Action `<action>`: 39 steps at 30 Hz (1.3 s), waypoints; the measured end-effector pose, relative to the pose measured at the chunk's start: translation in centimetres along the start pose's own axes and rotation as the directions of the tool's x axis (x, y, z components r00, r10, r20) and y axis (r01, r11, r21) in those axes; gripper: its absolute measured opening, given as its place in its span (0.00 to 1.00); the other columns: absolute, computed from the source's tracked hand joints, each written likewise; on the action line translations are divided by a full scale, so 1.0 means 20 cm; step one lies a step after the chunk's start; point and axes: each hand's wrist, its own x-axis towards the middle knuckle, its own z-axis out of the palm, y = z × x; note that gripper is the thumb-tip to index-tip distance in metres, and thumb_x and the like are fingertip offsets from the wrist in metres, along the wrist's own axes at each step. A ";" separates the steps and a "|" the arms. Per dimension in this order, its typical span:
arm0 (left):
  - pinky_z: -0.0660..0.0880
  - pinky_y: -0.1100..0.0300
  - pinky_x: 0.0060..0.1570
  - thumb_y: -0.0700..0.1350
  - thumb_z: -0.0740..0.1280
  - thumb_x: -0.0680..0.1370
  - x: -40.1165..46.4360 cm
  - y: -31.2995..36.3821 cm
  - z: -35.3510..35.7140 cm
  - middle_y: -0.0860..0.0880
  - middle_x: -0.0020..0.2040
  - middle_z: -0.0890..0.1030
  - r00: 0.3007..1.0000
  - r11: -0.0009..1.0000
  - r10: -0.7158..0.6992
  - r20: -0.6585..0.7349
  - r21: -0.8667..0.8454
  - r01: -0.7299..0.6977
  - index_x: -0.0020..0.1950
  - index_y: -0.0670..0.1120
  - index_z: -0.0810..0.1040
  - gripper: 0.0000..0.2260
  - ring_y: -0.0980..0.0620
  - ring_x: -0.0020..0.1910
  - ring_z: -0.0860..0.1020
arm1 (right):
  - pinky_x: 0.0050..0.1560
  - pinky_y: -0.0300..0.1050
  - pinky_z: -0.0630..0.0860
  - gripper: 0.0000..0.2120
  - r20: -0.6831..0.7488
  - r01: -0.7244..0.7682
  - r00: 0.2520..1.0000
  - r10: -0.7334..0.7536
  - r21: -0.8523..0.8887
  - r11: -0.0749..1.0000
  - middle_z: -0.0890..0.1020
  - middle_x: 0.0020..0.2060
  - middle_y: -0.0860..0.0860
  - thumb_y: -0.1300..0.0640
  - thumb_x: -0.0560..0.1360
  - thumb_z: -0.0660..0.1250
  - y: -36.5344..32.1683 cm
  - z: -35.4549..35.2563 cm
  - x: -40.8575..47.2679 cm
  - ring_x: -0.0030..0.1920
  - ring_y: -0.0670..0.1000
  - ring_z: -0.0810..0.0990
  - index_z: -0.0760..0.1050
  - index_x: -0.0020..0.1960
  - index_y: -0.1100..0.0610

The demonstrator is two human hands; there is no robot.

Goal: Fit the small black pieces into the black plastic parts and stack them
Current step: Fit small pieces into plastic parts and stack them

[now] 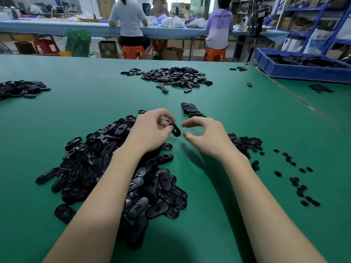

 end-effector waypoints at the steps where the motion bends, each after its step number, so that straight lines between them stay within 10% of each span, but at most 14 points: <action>1: 0.75 0.64 0.45 0.44 0.71 0.76 0.00 0.01 0.00 0.54 0.39 0.84 1.000 0.997 -0.012 -0.007 -0.078 0.012 0.48 0.56 0.82 0.07 0.60 0.34 0.79 | 0.52 0.27 0.70 0.09 -0.002 -0.002 1.000 0.002 0.046 0.999 0.85 0.48 0.38 0.54 0.75 0.72 0.00 0.00 0.00 0.54 0.36 0.80 0.82 0.54 0.44; 5: 0.77 0.61 0.43 0.43 0.70 0.77 -0.01 0.04 0.01 0.53 0.40 0.86 0.998 0.958 -0.067 0.023 -0.277 0.070 0.49 0.55 0.82 0.06 0.55 0.40 0.84 | 0.36 0.25 0.70 0.06 -0.003 -0.044 0.999 0.046 0.219 0.975 0.86 0.38 0.38 0.55 0.75 0.73 0.00 -0.02 0.00 0.41 0.36 0.81 0.82 0.51 0.45; 12: 0.72 0.70 0.37 0.42 0.74 0.74 -0.01 0.04 0.06 0.54 0.43 0.85 0.994 0.972 -0.016 0.113 -0.229 0.042 0.51 0.55 0.81 0.10 0.60 0.32 0.78 | 0.49 0.45 0.79 0.04 0.133 -0.173 0.982 0.136 0.324 0.930 0.88 0.39 0.46 0.56 0.77 0.73 0.01 -0.12 -0.01 0.41 0.44 0.83 0.83 0.51 0.50; 16: 0.70 0.72 0.36 0.48 0.77 0.72 -0.01 0.05 0.08 0.55 0.42 0.83 0.995 0.993 0.063 0.079 -0.107 -0.054 0.48 0.55 0.81 0.08 0.63 0.30 0.76 | 0.40 0.33 0.75 0.04 -0.025 -0.172 0.984 0.175 0.097 0.980 0.86 0.38 0.41 0.52 0.76 0.71 0.06 -0.21 0.00 0.39 0.38 0.81 0.84 0.47 0.44; 23: 0.68 0.73 0.37 0.50 0.77 0.71 -0.01 0.04 0.10 0.58 0.42 0.83 0.992 0.997 0.082 0.098 -0.024 -0.080 0.46 0.56 0.80 0.08 0.62 0.32 0.78 | 0.51 0.44 0.74 0.06 -0.153 -0.371 0.927 0.342 -0.265 0.890 0.84 0.45 0.41 0.51 0.74 0.69 0.17 -0.31 -0.03 0.53 0.50 0.80 0.84 0.47 0.43; 39: 0.72 0.66 0.42 0.49 0.76 0.71 -0.02 0.05 0.10 0.58 0.43 0.83 0.992 0.994 0.109 0.062 -0.034 -0.107 0.45 0.56 0.80 0.07 0.57 0.36 0.80 | 0.47 0.45 0.70 0.05 -0.218 -0.378 0.923 0.316 -0.377 0.845 0.84 0.51 0.49 0.50 0.79 0.68 0.15 -0.19 -0.02 0.56 0.56 0.80 0.82 0.52 0.45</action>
